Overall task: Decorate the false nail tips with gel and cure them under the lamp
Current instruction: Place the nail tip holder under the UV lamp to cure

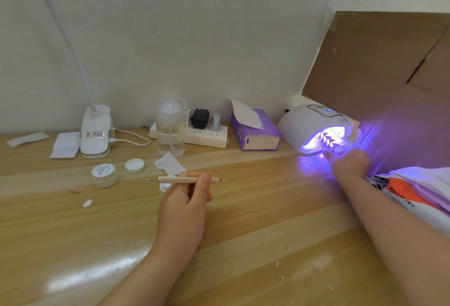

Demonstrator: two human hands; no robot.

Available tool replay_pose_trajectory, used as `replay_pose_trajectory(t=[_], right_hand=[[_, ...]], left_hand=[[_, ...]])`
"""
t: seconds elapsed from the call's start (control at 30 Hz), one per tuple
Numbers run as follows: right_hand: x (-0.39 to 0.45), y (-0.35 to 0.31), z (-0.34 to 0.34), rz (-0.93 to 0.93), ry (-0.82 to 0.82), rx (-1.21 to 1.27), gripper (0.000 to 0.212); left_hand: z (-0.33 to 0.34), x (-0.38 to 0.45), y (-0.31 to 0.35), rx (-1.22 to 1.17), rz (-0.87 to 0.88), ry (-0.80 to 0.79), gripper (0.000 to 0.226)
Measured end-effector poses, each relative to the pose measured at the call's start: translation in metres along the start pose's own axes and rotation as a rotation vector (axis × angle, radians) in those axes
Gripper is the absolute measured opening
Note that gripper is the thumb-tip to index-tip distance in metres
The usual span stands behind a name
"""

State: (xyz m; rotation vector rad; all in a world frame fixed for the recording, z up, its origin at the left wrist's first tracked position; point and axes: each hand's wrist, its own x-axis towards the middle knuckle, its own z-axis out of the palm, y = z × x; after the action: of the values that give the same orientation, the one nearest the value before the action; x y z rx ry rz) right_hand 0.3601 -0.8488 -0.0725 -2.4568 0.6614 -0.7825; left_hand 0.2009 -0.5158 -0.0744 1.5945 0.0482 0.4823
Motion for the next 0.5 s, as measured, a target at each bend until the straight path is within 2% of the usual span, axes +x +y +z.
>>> replay_pose_trajectory(t=[0.2, 0.33, 0.43, 0.5], right_hand=[[0.01, -0.001, 0.006, 0.066, -0.111, -0.026, 0.047], [0.017, -0.01, 0.01, 0.079, -0.184, 0.057, 0.037], [0.02, -0.017, 0.011, 0.078, -0.256, 0.213, 0.059], [0.023, -0.017, 0.011, 0.047, -0.3, 0.231, 0.057]], left_hand=[[-0.004, 0.009, -0.004, -0.098, -0.003, 0.126, 0.029], [-0.004, 0.011, -0.006, -0.109, 0.016, 0.135, 0.027], [-0.004, 0.011, -0.008, -0.101, 0.005, 0.143, 0.029], [-0.004, 0.012, -0.01, -0.1, -0.001, 0.156, 0.031]])
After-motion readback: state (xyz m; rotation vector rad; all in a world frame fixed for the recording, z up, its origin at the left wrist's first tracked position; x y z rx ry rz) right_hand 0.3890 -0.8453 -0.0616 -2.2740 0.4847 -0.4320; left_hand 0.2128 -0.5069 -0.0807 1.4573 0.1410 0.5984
